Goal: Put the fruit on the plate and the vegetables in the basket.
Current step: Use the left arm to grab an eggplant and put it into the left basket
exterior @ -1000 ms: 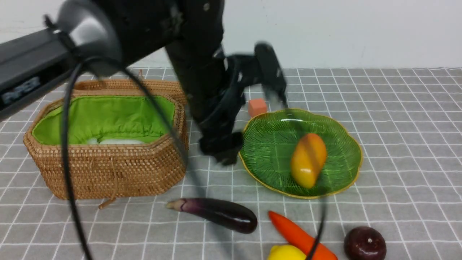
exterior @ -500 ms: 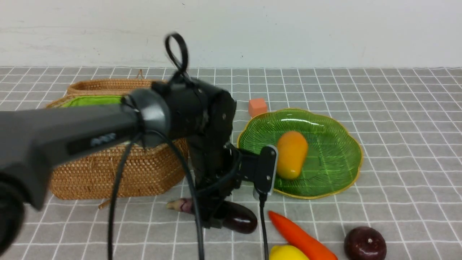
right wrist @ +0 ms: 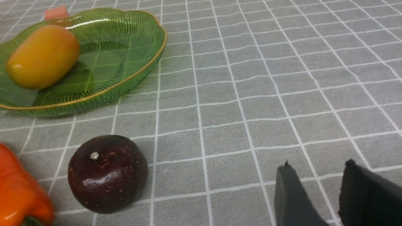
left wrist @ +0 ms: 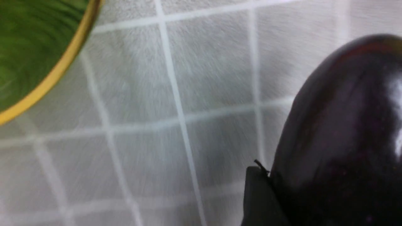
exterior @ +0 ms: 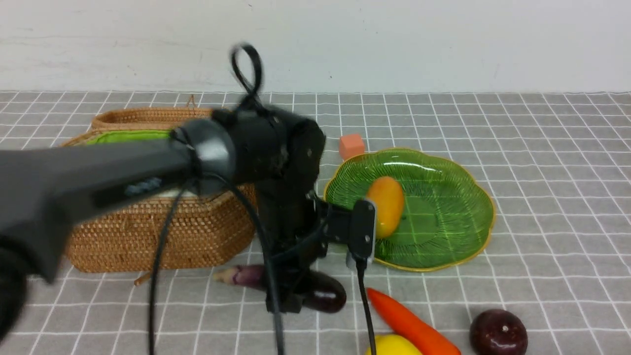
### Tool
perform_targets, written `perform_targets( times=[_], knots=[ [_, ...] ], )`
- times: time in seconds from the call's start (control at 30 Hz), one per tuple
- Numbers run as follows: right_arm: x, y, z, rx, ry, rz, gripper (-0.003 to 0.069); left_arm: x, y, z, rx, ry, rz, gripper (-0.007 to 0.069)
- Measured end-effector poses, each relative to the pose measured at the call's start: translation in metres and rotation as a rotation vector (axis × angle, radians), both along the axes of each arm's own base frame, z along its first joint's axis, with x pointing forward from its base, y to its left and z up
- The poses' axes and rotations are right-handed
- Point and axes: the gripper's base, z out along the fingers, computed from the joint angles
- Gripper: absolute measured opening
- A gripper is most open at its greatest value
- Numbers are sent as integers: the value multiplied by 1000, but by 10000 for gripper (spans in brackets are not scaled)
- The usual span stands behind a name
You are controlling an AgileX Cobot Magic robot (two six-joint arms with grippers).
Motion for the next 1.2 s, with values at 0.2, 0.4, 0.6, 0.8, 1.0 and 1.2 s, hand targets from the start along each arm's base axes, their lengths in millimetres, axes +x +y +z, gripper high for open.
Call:
perform_targets(
  times=[0.2, 0.4, 0.6, 0.8, 1.0, 1.2],
  knots=[
    [0, 0, 0, 0, 0, 0, 240, -27, 32, 100, -76, -241, 25, 385],
    [0, 0, 0, 0, 0, 0, 240, -12, 97, 143, -69, -458, 242, 385],
    [0, 0, 0, 0, 0, 0, 240, 34, 144, 125, -64, -534, 406, 385],
    [0, 0, 0, 0, 0, 0, 241, 64, 151, 88, -85, -482, 502, 446],
    [0, 0, 0, 0, 0, 0, 241, 56, 149, 82, -124, -412, 539, 659],
    [0, 0, 0, 0, 0, 0, 241, 21, 157, 108, -154, -433, 560, 619]
  ],
)
